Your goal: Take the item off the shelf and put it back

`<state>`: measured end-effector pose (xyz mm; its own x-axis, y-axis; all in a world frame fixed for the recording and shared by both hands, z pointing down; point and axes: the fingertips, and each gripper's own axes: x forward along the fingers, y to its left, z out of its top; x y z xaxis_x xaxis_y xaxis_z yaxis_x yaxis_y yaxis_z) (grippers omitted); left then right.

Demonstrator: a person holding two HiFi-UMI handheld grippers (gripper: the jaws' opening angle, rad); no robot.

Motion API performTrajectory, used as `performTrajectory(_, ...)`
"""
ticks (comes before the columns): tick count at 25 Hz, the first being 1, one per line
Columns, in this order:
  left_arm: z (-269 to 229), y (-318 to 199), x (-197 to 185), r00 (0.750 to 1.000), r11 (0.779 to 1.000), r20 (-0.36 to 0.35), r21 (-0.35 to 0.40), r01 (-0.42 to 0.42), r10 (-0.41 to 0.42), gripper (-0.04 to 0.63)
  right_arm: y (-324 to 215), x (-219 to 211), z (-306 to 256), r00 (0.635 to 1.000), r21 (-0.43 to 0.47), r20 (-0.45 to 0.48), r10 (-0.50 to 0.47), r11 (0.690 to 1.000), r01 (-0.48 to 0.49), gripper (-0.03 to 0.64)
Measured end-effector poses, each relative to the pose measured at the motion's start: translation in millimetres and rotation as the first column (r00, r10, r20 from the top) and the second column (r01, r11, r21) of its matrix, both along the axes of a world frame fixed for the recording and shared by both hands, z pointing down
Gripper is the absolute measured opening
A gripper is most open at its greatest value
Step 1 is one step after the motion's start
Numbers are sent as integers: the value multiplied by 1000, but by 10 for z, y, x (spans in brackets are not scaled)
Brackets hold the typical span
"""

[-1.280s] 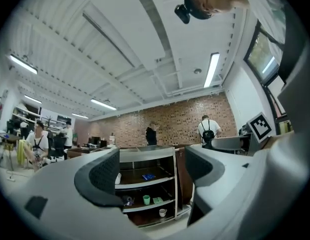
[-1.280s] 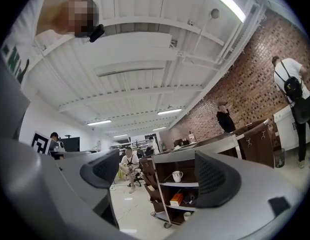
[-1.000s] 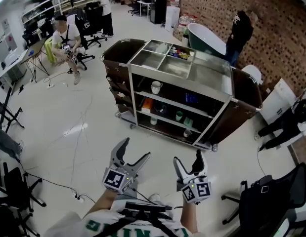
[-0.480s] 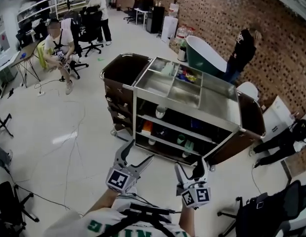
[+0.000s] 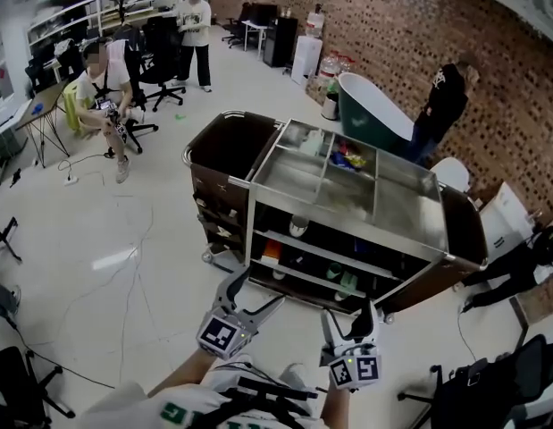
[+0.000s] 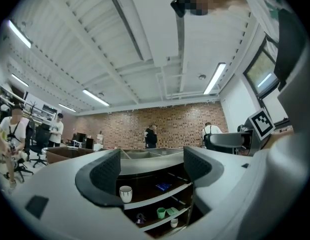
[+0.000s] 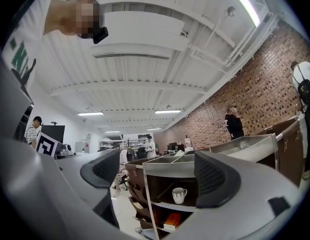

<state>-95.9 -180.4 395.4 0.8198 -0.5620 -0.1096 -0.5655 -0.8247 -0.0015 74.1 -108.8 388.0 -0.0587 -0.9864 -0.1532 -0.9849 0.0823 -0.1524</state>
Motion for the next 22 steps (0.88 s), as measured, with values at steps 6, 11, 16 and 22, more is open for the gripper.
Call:
performTrajectory(6, 240, -197, 143, 999, 999, 18, 22, 38, -38, 379, -48, 280, 168, 1000, -36, -1, 12, 999, -12, 476)
performTrajectory(11, 95, -166, 428, 999, 999, -2, -15, 38, -38, 379, -56, 579, 346, 1000, -73, 9, 7, 997, -6, 476)
performTrajectory(16, 200, -210, 663, 998, 998, 26, 15, 60, -60, 379, -92, 925, 612, 1000, -113, 15, -2, 994, 3, 472)
performTrajectory(22, 280, -197, 990, 997, 998, 46, -8, 68, -68, 379, -121, 1336, 1287, 999, -234, 45, -9, 972, 19, 460)
